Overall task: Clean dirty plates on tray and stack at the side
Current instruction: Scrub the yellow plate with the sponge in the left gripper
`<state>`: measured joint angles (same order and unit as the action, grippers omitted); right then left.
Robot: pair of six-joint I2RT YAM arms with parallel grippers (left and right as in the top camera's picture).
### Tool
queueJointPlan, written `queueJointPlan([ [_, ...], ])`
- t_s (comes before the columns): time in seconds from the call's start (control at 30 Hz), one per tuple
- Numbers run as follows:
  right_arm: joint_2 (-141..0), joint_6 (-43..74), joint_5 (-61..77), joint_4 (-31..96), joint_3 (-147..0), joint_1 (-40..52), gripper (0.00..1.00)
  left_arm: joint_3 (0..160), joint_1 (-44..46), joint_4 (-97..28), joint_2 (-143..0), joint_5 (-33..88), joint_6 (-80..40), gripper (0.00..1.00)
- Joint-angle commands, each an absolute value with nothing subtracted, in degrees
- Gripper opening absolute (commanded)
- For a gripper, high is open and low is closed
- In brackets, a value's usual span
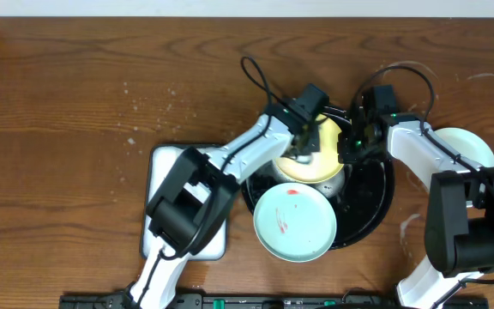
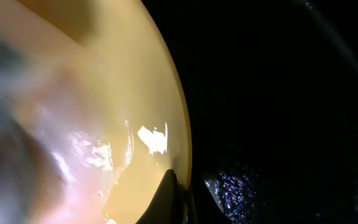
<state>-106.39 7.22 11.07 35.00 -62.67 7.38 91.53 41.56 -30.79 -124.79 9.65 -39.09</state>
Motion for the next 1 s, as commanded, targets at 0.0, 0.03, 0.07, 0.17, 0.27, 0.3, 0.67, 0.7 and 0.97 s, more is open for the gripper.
queueJointPlan([
  [0.0,-108.0,5.5,6.2,36.3,-60.7,7.5,0.01,89.8,44.5,-29.2,-128.2,17.4,-37.7,0.08],
  [0.03,-108.0,5.5,6.2,36.4,-60.7,7.5,0.01,89.8,44.5,-27.6,-128.2,17.4,-35.6,0.08],
  [0.07,-108.0,5.5,6.2,36.4,-60.7,7.5,0.01,89.8,44.4,-26.4,-128.2,17.4,-34.1,0.08],
  [0.17,-108.0,5.5,6.2,36.9,-60.7,7.5,0.01,89.8,43.0,-23.4,-128.2,17.1,-31.6,0.08],
  [0.27,-108.0,5.5,6.2,36.9,-60.7,7.6,0.01,89.8,40.4,-22.2,-128.2,12.7,-30.0,0.08],
  [0.3,-108.0,5.5,6.2,36.9,-60.7,7.6,0.01,89.8,39.3,-21.9,-128.2,10.7,-28.9,0.08],
  [0.67,-108.0,5.5,6.2,36.9,-60.7,7.6,0.01,89.8,31.2,-21.5,-128.1,6.0,-16.7,0.08],
  [0.7,-108.0,5.5,6.2,37.0,-60.7,7.6,0.01,89.8,30.9,-22.6,-127.9,4.8,-16.7,0.08],
  [0.97,-108.0,5.8,6.2,37.1,-60.7,7.6,0.01,89.8,33.7,-37.1,-121.9,3.0,-18.2,0.07],
])
